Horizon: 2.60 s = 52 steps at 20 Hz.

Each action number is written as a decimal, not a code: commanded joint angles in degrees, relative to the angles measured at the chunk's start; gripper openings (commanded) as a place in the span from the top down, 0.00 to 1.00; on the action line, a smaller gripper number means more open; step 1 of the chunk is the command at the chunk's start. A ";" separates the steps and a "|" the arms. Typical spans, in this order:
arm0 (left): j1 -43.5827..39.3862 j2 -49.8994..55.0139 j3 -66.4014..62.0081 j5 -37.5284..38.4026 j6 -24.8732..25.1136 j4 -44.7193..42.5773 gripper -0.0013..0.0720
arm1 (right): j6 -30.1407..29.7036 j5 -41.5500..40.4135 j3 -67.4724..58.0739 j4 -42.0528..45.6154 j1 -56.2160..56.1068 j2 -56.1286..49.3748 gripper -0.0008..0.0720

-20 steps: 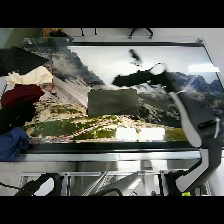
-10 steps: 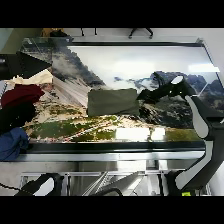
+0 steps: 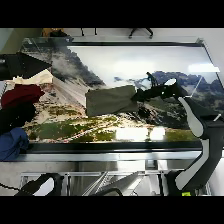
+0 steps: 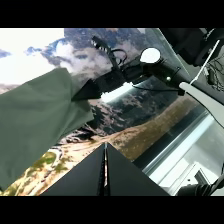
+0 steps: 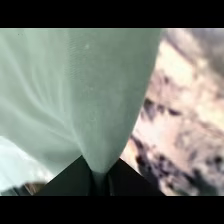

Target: Fold the shirts.

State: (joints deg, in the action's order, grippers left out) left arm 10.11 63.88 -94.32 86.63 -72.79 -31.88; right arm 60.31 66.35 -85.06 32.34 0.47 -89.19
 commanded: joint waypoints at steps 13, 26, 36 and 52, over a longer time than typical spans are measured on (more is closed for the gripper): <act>0.02 -0.04 0.04 0.39 1.29 -0.04 0.97 | 14.40 11.28 1.25 19.21 56.13 18.67 0.97; -0.02 -0.04 0.04 0.39 4.37 -0.04 0.97 | 20.06 12.20 25.49 32.02 58.97 27.93 0.19; -0.02 0.02 0.07 -5.75 6.84 -0.20 0.97 | 21.40 8.22 18.05 10.38 46.86 42.36 0.96; -24.90 -28.02 54.16 -17.64 -4.48 -11.04 0.97 | 25.18 2.03 42.60 20.79 -1.16 56.02 0.96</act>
State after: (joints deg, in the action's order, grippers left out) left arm -13.19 39.57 -44.66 70.70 -74.70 -41.71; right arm 85.10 67.83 -43.72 53.06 0.89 -33.56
